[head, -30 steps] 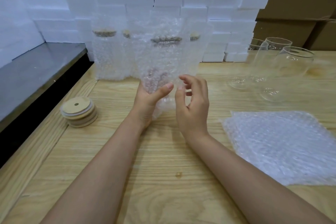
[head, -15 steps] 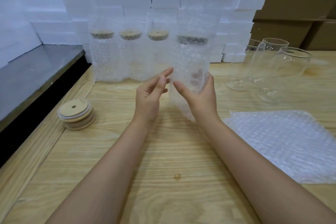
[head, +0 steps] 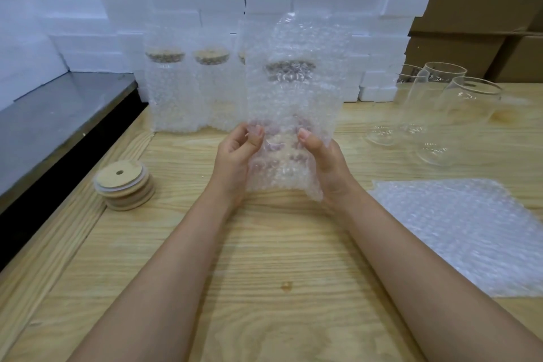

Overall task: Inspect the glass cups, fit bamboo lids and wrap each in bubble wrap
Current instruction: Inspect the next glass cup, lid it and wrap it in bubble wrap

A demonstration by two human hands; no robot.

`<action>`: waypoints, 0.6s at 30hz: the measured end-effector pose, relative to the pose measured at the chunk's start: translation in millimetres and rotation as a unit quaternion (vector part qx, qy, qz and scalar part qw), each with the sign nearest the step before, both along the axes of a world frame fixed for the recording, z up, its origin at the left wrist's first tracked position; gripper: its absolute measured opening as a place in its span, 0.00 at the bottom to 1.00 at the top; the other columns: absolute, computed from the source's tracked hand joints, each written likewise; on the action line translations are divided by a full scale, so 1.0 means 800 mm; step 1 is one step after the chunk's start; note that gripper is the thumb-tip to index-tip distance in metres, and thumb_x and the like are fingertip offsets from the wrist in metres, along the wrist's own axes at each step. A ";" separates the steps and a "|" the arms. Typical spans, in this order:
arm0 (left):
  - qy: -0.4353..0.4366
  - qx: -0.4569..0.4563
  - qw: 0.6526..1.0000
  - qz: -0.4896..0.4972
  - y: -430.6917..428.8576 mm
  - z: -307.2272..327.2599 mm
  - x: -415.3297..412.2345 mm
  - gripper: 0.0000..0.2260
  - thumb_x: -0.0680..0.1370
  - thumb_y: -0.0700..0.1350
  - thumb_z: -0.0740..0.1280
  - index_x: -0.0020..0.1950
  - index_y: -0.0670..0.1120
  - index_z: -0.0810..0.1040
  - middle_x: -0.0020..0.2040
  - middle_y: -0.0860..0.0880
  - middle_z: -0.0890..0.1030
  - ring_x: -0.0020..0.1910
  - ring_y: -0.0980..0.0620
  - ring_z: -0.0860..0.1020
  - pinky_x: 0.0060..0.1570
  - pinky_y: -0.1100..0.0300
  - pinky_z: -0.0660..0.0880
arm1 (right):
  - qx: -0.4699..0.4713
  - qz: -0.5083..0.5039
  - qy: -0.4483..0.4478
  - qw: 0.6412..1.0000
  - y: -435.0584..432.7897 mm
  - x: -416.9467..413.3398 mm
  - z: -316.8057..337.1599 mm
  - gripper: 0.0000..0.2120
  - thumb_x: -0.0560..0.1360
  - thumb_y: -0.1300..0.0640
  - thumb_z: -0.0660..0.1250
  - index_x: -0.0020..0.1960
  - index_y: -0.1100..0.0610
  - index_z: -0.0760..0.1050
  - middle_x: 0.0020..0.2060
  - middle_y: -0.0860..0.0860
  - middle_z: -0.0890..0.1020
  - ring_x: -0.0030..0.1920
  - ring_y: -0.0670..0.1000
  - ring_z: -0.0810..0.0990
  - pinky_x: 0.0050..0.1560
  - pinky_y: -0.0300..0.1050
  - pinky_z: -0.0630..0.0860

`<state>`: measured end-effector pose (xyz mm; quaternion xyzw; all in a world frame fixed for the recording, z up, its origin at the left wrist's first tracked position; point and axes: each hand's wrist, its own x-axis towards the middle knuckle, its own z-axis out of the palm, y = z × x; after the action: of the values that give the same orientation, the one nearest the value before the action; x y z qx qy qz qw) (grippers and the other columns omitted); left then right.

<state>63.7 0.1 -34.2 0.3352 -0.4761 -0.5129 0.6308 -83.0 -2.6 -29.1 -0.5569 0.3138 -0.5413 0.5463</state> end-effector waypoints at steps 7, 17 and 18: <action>-0.018 -0.017 0.997 0.076 0.008 0.008 -0.008 0.13 0.74 0.44 0.68 0.57 0.41 0.76 0.54 0.41 0.80 0.59 0.39 0.77 0.64 0.41 0.72 | -0.032 -0.134 0.028 0.990 -0.002 0.000 0.004 0.28 0.65 0.39 0.70 0.62 0.39 0.68 0.67 0.47 0.73 0.67 0.46 0.72 0.68 0.52 0.70; -0.095 -0.055 0.986 0.129 0.002 0.001 -0.011 0.18 0.67 0.43 0.73 0.55 0.49 0.73 0.54 0.49 0.76 0.51 0.51 0.76 0.58 0.51 0.73 | 0.006 -0.107 -0.007 0.994 -0.013 -0.004 -0.010 0.28 0.69 0.45 0.66 0.66 0.50 0.66 0.60 0.47 0.79 0.60 0.50 0.79 0.62 0.48 0.74; -0.096 -0.054 0.985 0.129 0.000 -0.001 -0.009 0.18 0.69 0.42 0.72 0.56 0.47 0.73 0.55 0.47 0.76 0.53 0.50 0.76 0.59 0.50 0.72 | 0.009 -0.104 -0.007 0.995 -0.013 -0.003 -0.011 0.28 0.67 0.45 0.67 0.65 0.49 0.67 0.60 0.47 0.79 0.61 0.50 0.78 0.63 0.49 0.73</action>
<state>56.2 0.5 -35.0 0.4073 -0.5139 -0.3659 0.6603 -85.5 -12.8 -37.7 -0.5122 0.3710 -0.5963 0.4944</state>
